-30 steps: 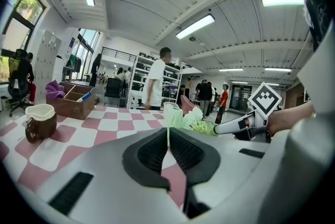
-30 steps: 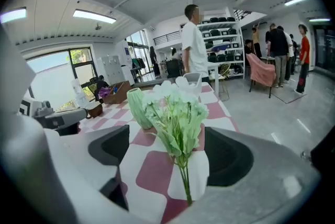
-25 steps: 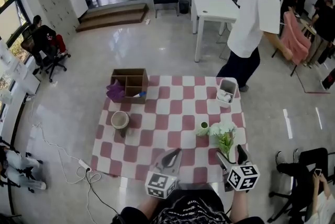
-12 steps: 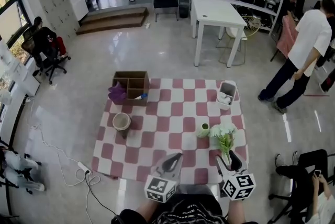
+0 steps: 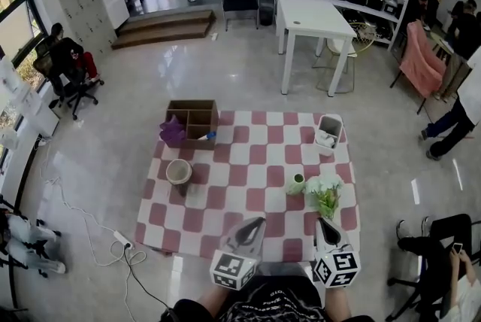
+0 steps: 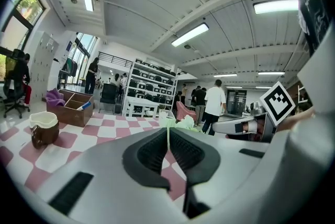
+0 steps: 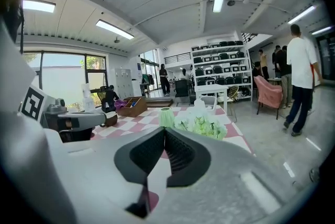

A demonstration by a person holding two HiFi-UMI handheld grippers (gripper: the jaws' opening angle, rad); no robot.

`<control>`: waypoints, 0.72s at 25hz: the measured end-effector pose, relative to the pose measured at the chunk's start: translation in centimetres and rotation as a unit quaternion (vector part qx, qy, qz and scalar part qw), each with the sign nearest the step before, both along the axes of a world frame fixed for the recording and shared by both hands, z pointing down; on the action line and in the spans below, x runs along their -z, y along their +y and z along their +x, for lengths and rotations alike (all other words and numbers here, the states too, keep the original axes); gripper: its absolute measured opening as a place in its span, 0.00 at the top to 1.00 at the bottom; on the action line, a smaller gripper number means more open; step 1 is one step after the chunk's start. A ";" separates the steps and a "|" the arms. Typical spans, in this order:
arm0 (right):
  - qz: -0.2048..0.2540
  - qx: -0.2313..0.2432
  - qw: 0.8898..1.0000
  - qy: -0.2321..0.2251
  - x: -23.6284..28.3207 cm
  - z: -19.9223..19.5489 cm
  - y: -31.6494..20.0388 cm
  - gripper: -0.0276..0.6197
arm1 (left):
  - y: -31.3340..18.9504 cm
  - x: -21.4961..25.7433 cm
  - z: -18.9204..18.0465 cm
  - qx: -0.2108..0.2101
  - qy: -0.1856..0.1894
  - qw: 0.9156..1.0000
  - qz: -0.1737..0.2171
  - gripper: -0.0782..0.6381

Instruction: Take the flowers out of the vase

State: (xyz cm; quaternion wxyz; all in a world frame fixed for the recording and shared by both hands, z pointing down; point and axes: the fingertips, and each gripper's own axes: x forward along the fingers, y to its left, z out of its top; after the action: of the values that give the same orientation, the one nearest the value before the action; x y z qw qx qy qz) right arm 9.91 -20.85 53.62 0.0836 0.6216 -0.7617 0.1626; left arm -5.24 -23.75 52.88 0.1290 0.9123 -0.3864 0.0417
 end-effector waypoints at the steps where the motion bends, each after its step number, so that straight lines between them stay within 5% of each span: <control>1: 0.002 0.001 1.000 0.001 0.0 -0.1 0.1 0.95 | 0.1 -0.1 -0.1 0.001 0.000 1.000 -0.001 0.86; 18: 0.011 -0.008 1.000 0.026 -0.5 -0.9 1.0 0.95 | 1.0 -0.5 -1.5 0.014 -0.002 1.000 0.002 0.86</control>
State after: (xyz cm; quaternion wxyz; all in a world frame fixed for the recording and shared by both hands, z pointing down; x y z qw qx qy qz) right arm 9.05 -19.89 54.14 0.0949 0.6329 -0.7558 0.1385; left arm -6.75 -22.78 53.36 0.1274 0.9071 -0.3990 0.0411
